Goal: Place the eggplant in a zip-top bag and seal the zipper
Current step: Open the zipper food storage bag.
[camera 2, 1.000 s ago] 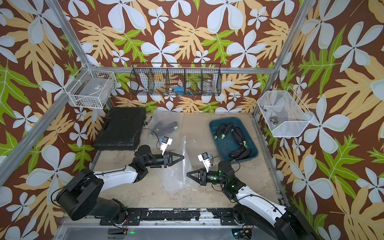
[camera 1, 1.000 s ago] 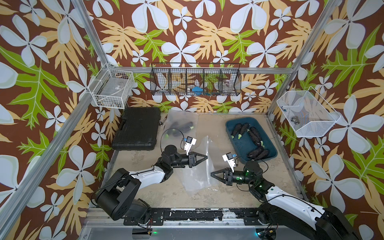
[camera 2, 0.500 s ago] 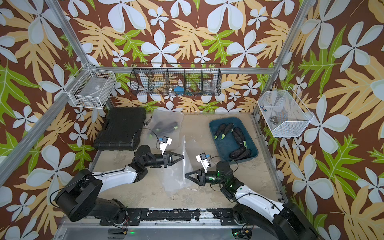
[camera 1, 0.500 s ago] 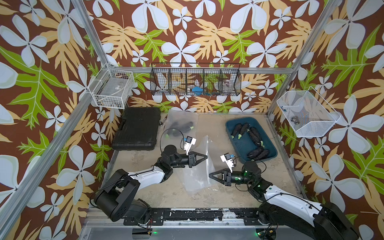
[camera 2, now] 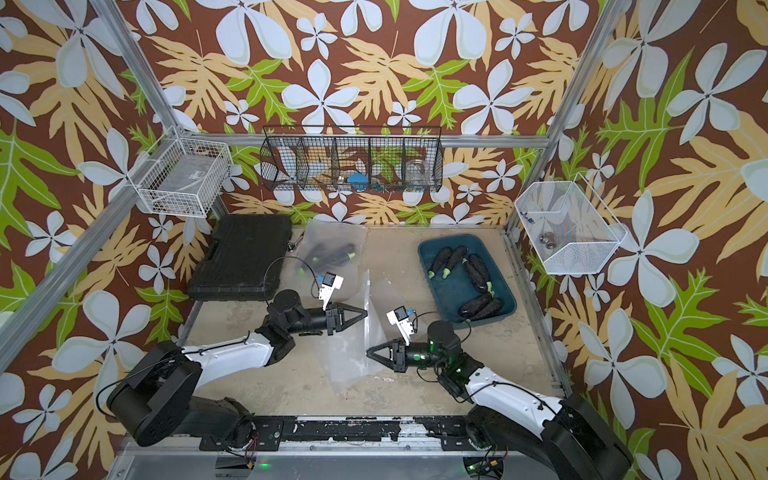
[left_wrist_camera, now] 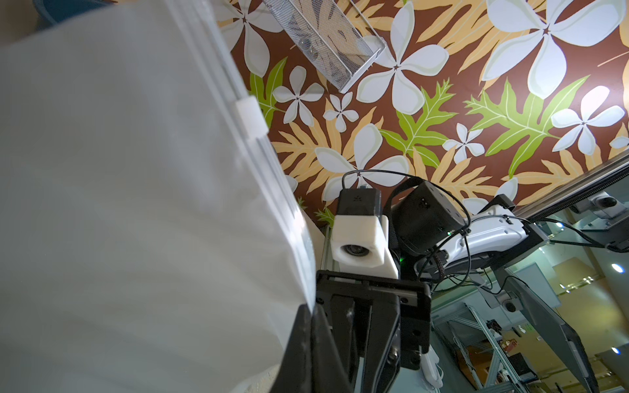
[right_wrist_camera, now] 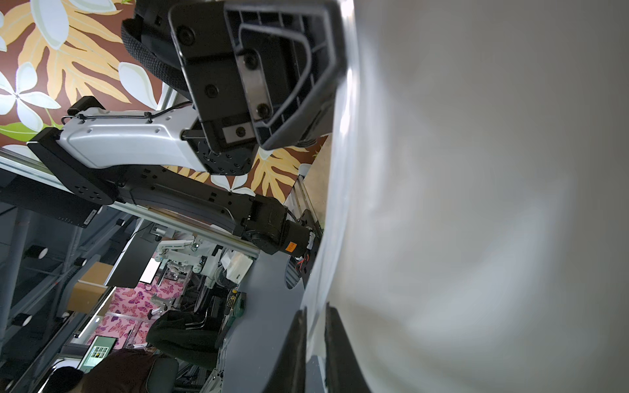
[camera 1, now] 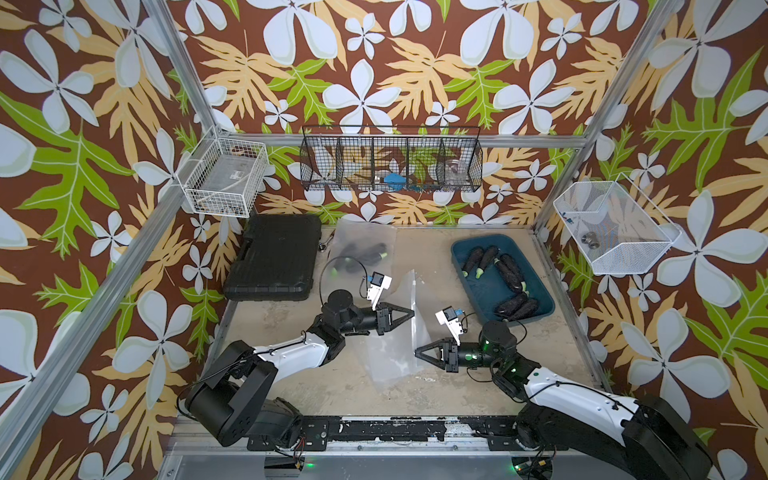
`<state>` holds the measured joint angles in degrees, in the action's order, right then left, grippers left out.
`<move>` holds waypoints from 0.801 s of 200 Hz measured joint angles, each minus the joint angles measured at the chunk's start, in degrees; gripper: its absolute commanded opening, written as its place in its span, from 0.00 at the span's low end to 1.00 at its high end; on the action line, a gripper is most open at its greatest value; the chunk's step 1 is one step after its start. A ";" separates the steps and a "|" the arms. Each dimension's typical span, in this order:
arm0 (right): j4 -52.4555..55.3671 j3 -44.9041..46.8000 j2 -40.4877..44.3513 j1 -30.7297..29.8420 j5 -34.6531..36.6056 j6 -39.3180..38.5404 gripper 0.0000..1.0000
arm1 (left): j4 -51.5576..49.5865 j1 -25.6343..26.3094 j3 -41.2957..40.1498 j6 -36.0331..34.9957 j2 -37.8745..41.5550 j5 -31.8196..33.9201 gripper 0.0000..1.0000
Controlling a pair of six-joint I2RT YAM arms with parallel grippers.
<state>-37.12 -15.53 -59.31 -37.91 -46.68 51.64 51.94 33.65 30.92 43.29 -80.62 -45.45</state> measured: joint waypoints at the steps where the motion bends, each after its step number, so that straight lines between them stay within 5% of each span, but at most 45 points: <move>1: 0.00 -0.02 0.00 0.00 0.00 0.00 0.16 | -0.09 0.00 0.00 -0.02 0.02 0.00 0.00; 160: 2.82 -4.46 -3.85 -0.09 3.04 -1.79 0.19 | -5.29 0.81 0.63 -3.23 2.38 1.68 0.00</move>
<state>-34.30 -19.99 -63.16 -38.00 -43.64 49.84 46.65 34.46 31.55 40.05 -78.24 -43.77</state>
